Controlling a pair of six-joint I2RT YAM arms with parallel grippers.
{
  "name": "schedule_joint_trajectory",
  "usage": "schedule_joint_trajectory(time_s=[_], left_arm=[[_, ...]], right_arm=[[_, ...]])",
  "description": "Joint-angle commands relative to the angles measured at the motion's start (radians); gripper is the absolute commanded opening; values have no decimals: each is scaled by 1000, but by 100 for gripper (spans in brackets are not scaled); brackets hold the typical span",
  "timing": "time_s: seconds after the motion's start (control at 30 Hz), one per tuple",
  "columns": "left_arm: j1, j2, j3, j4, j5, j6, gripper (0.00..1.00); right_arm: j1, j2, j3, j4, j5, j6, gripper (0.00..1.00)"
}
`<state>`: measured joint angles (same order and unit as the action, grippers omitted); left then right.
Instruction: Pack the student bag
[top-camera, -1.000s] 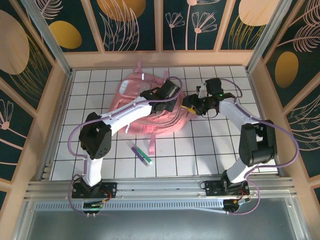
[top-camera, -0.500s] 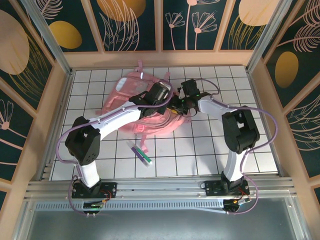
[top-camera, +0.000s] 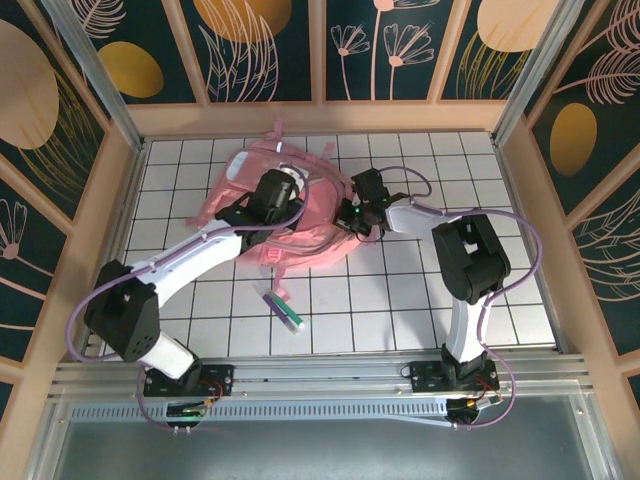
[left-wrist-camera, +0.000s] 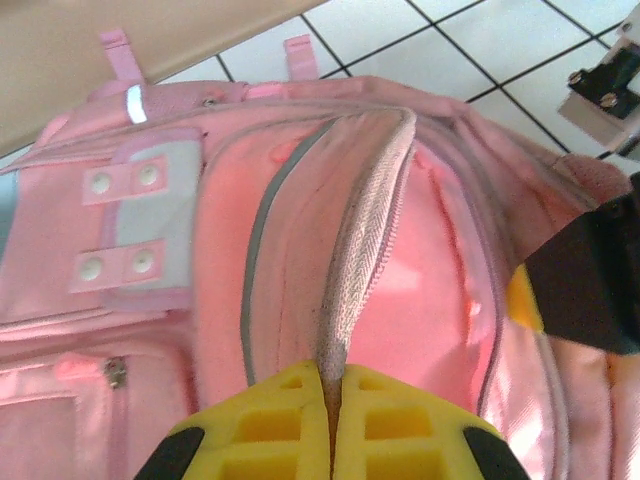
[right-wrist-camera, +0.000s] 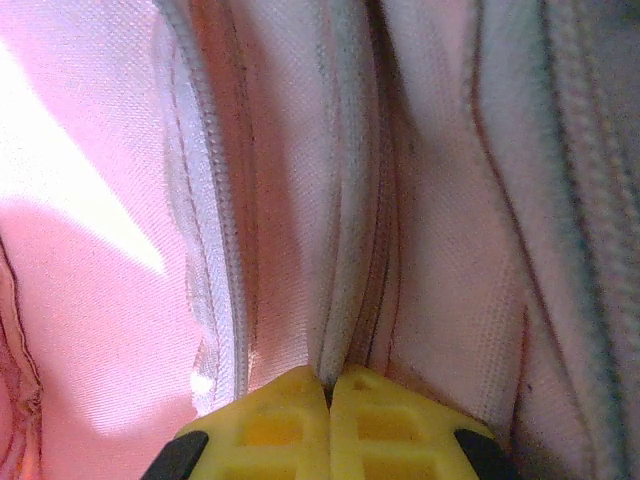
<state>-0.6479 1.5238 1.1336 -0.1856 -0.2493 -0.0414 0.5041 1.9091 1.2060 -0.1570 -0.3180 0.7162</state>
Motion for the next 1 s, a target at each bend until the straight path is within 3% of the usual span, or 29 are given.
schedule_joint_trajectory(time_s=[0.0,0.13,0.23,0.3,0.4,0.6,0.7,0.83,0.97], left_arm=[[38,-101,-42,54,-50,77,0],[72,-133,-96,96,-30,94,0],[72,-125,-105,127,112,114,0],[72,-102,-95,142,171,102,0],[72,-67,-73,152,224,107,0],[73,-33,-58,178,189,161,0],[76,1,-28,178,195,165,0],[79,49,14,184,203,153,0],[86,70,33,187,227,127,0]], right_arm=[[-18,10,-72,-38,146,-8,0],[-19,-10,-104,-12,128,2,0],[-18,-34,-105,8,77,1,1],[-27,-52,-81,-4,7,-18,18],[-36,-96,-57,-20,-86,-72,34],[-14,-225,-69,-116,-157,-360,55],[37,-311,-130,-141,-80,-463,59],[212,-415,-249,-82,-50,-559,62],[385,-380,-256,-70,-5,-613,65]])
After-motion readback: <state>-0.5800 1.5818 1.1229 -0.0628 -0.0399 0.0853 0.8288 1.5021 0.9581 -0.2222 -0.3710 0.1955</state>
